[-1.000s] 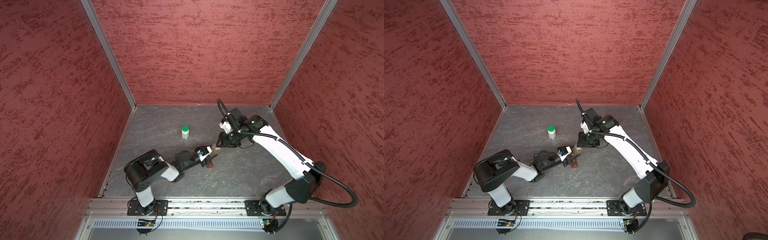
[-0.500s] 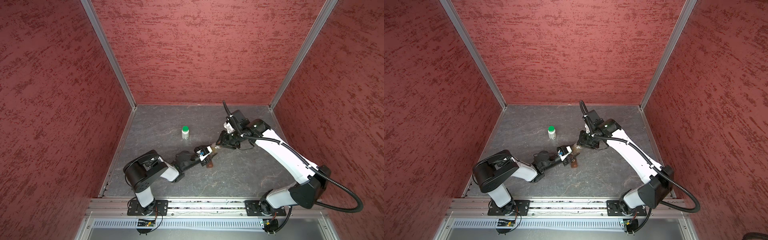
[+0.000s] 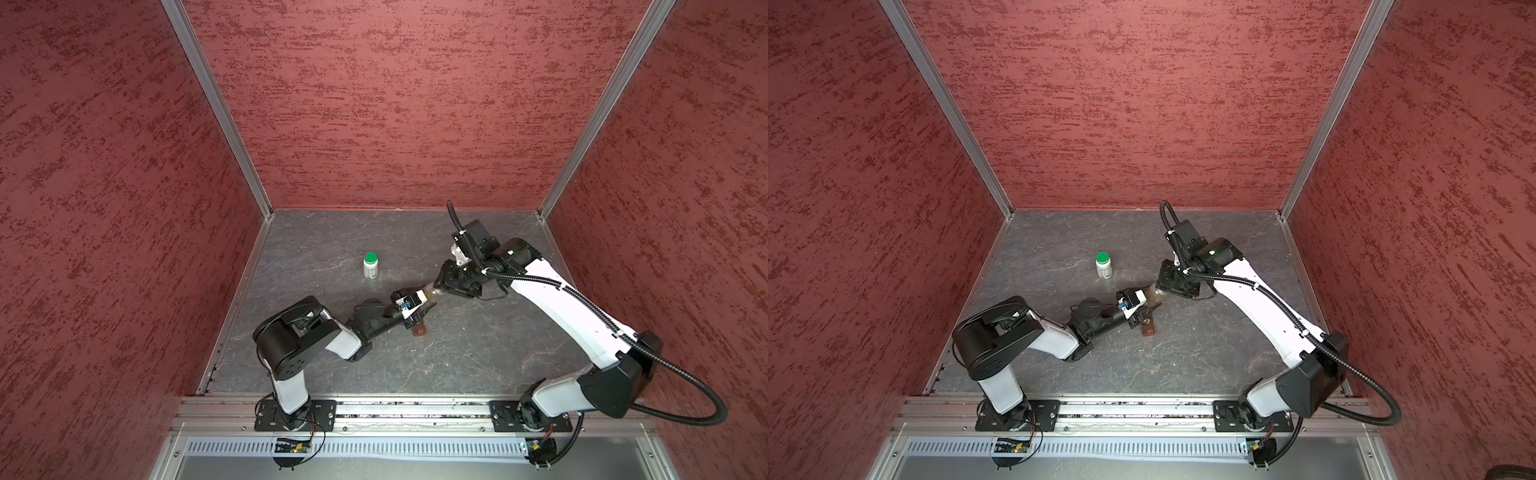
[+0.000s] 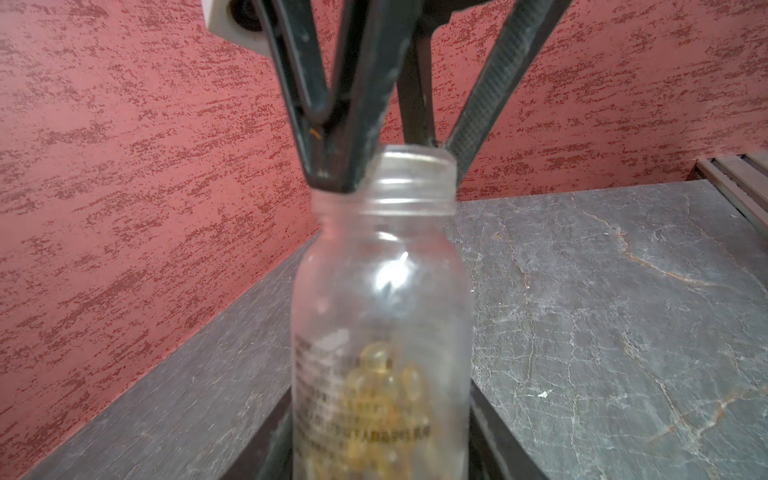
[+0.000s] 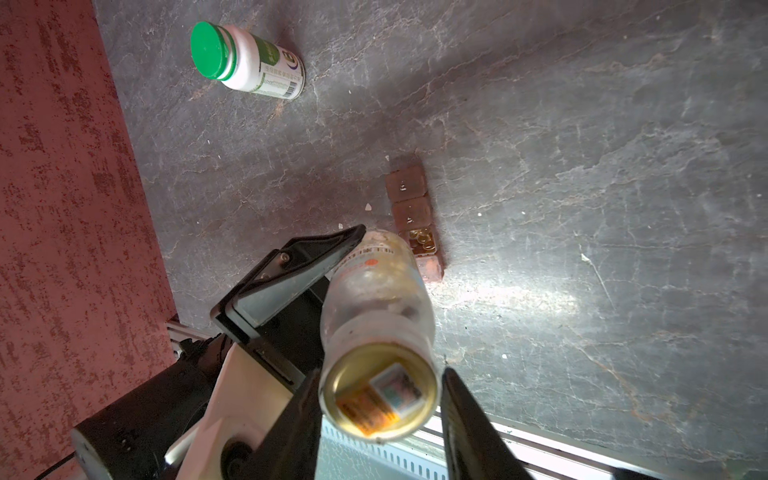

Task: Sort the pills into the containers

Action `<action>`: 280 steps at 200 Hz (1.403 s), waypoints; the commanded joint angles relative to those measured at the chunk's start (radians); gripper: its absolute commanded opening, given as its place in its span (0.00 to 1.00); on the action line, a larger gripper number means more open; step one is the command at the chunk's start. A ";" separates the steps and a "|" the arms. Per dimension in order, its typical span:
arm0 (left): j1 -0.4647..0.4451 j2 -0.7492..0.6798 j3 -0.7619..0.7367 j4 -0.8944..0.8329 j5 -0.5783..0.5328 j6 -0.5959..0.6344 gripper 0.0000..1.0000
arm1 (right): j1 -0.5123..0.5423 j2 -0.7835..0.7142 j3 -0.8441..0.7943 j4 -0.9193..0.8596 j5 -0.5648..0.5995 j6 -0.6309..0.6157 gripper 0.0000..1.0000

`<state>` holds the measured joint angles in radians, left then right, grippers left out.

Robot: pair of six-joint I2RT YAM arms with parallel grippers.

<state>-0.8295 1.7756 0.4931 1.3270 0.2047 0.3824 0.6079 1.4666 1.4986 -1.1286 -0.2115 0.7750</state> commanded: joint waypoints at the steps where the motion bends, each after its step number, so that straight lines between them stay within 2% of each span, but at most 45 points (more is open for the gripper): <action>1: 0.007 0.019 0.033 0.086 0.007 0.002 0.00 | 0.006 0.000 0.011 -0.036 0.048 0.001 0.50; 77: 0.008 0.042 0.039 0.085 0.022 -0.011 0.00 | 0.006 -0.037 0.081 -0.081 0.081 -0.029 0.64; 123: 0.005 0.035 0.027 0.086 0.037 -0.026 0.00 | 0.000 -0.019 0.180 -0.115 0.129 -0.106 0.72; 177: 0.001 0.033 0.033 0.086 0.058 -0.044 0.00 | 0.000 0.108 0.239 -0.102 0.077 -0.198 0.73; 280: 0.042 0.038 0.046 0.084 0.100 -0.067 0.00 | 0.051 0.099 0.236 -0.152 0.031 -0.206 0.65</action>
<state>-0.7994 1.7992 0.5201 1.3705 0.2829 0.3363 0.6353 1.5887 1.7199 -1.2484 -0.1654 0.5823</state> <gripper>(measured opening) 0.539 0.658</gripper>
